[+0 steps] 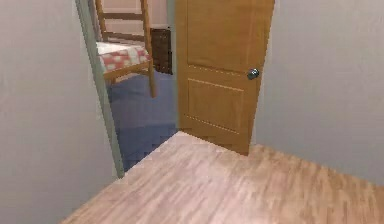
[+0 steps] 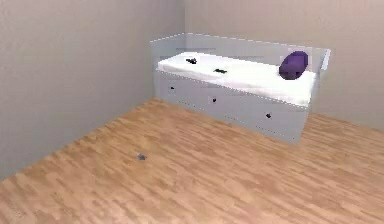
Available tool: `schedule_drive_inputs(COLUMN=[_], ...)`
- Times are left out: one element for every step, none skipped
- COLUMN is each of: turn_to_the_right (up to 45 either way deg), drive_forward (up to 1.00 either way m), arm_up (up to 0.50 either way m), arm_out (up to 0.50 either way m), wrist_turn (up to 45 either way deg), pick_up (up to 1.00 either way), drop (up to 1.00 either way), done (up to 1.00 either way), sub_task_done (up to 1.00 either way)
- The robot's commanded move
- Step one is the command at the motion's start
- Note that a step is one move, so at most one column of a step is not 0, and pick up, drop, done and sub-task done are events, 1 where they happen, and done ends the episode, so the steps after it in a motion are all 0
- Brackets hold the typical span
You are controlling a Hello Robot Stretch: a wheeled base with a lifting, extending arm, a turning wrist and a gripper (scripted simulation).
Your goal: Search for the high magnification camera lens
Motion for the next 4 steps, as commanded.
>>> schedule_drive_inputs(turn_to_the_right=[0.0,-6.0,0.0,-30.0], drive_forward=[1.00,0.00,0.35,0.00], arm_up=[0.00,0.00,0.00,0.00], arm_out=[0.00,0.00,0.00,0.00], wrist_turn=[0.0,0.0,0.0,0.0], pick_up=[0.00,0.00,0.00,0.00], drop=[0.00,0.00,0.00,0.00], done=[0.00,0.00,0.00,0.00], sub_task_done=[0.00,0.00,0.00,0.00])
